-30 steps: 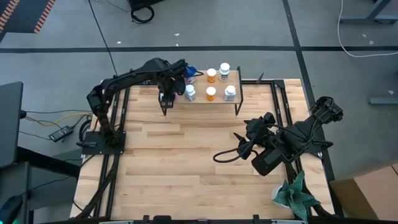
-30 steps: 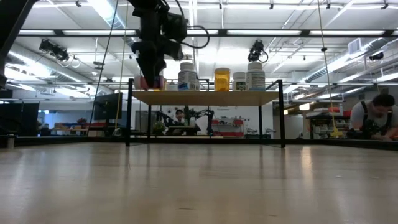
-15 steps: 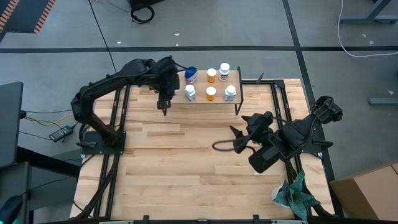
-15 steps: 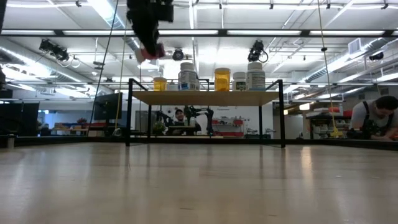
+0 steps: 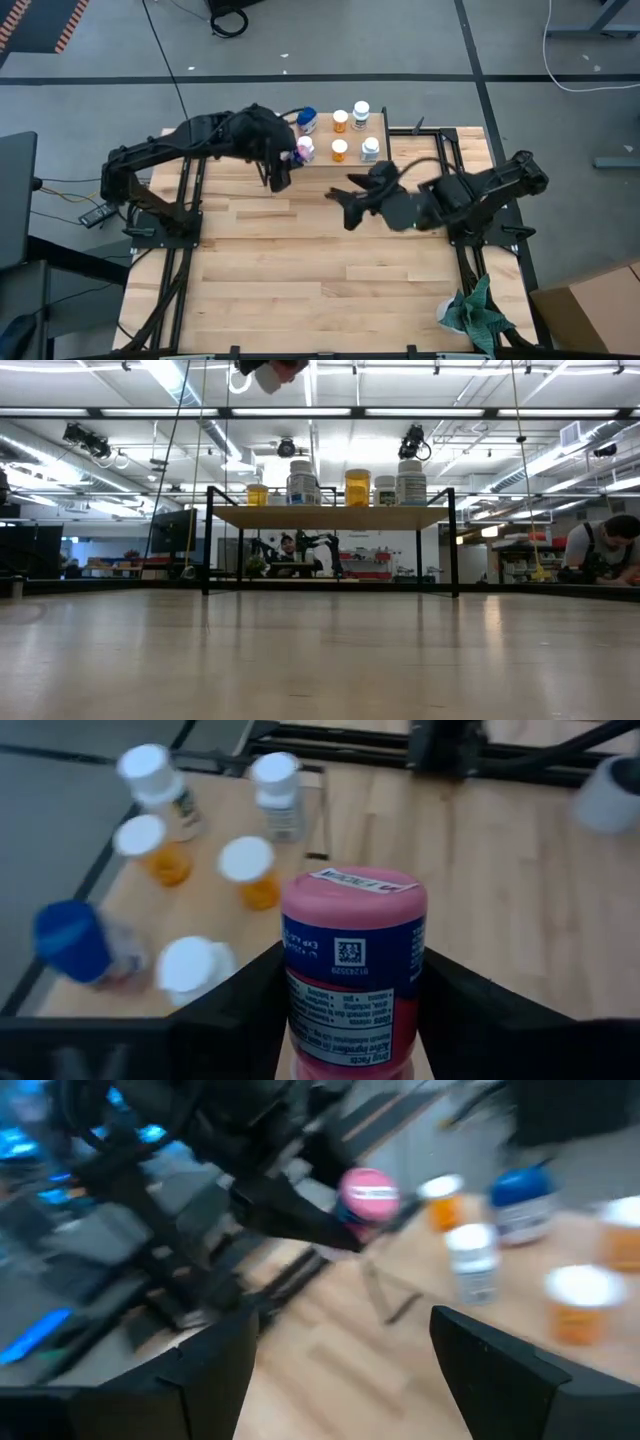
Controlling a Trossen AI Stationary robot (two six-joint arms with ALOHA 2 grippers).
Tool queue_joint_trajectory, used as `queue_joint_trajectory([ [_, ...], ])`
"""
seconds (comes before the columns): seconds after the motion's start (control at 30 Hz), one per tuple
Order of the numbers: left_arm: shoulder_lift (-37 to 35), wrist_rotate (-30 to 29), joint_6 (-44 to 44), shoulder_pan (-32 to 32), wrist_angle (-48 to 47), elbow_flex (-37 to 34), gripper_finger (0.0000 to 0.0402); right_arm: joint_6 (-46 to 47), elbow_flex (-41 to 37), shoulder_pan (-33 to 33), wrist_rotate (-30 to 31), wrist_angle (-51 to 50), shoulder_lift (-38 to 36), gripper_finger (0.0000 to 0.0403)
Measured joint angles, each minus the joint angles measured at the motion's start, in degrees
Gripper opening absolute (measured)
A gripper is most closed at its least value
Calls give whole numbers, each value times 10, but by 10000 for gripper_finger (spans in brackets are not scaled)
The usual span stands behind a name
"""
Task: Pick and place medicine bottles onto shelf by color
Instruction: Put the pink medicine bottle on the shelf
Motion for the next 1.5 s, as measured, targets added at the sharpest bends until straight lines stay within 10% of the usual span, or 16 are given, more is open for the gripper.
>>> queue_joint_trajectory([
  [0.27, 3, 1, -62, -74, 5, 0, 202, 17, 0, -96, -239, 21, 0, 302],
  [0.7, 18, -1, -107, -115, 56, 0, 198, 6, -1, -159, -386, 85, 11, 302],
  [1.5, 25, -2, -88, -141, 110, -1, 191, -21, 1, -158, -372, 57, 16, 267],
])
